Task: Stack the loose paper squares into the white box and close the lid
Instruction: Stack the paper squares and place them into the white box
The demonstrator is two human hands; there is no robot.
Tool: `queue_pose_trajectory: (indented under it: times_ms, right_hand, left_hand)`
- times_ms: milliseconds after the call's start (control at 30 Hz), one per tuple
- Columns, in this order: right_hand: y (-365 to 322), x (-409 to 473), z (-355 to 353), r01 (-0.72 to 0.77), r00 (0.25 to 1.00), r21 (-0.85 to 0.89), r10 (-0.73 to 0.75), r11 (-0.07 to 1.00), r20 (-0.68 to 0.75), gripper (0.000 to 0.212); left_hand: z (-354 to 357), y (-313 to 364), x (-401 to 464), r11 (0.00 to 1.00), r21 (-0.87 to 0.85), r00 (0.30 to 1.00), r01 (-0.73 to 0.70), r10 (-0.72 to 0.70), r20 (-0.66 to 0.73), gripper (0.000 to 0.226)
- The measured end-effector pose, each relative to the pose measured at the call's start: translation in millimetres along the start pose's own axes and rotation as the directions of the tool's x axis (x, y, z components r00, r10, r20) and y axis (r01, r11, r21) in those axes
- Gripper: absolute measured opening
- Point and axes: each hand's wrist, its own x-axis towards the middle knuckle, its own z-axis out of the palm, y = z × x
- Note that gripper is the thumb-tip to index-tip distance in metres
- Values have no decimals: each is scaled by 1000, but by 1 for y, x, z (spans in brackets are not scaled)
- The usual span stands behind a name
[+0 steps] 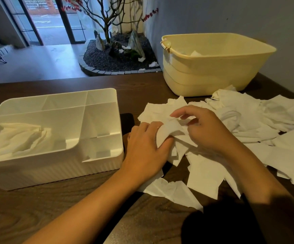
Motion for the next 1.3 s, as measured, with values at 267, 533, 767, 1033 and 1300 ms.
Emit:
queue_pose_trajectory:
  times_ms: [267, 533, 767, 1033, 1300]
  right_hand:
    - [1, -2, 4, 43, 999, -27, -43, 999, 17, 48]
    - [13, 6, 1, 101, 986, -498, -21, 861, 164, 45]
    - [6, 0, 2, 56, 998, -419, -47, 906, 32, 32]
    - [0, -3, 5, -10, 997, -366, 35, 931, 63, 45]
    - [0, 0, 6, 47, 977, -95, -66, 994, -205, 25]
  left_hand:
    - [-2, 1, 1, 997, 71, 1000, 19, -18, -16, 46]
    - [-1, -4, 3, 984, 179, 999, 10, -17, 35, 42]
    - [0, -5, 1, 989, 143, 999, 20, -24, 26, 40]
    - [-2, -1, 1, 987, 151, 997, 50, -57, 44, 43]
    - [-5, 2, 0, 998, -14, 998, 58, -58, 13, 45]
